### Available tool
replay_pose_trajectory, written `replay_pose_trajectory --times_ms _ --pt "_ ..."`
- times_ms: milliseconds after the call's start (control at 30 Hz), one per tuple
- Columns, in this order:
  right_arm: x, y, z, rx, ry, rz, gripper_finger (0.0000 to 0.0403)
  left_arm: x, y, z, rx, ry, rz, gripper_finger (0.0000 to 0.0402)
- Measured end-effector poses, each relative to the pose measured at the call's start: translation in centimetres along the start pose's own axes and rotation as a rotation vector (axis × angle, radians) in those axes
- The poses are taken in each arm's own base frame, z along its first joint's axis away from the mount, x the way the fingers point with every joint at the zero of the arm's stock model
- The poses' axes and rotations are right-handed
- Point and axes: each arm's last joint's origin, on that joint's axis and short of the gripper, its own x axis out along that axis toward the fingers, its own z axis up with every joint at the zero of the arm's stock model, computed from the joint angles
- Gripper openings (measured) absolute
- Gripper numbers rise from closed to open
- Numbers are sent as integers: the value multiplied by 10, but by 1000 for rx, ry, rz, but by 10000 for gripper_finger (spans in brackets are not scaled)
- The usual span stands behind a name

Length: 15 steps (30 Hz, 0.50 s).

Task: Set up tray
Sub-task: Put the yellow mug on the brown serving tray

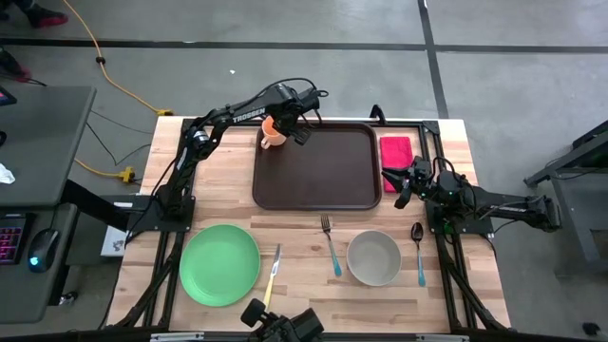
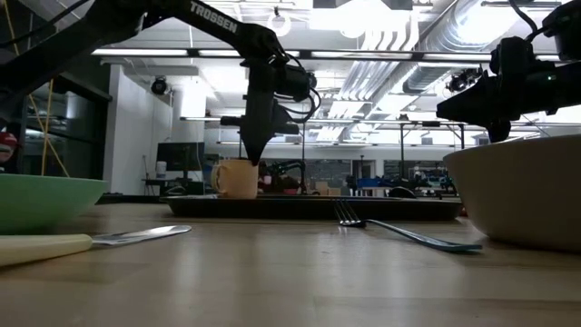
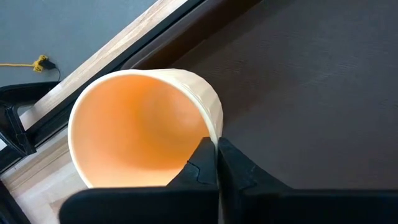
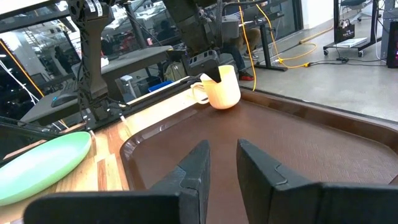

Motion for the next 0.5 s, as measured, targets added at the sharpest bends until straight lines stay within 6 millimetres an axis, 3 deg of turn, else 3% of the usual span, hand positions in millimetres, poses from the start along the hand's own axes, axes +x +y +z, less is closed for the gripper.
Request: replay_pose_trajectory --times_ms 500 --pt "0 0 0 0 0 0 57 0 0 -1 3 7 1 98"
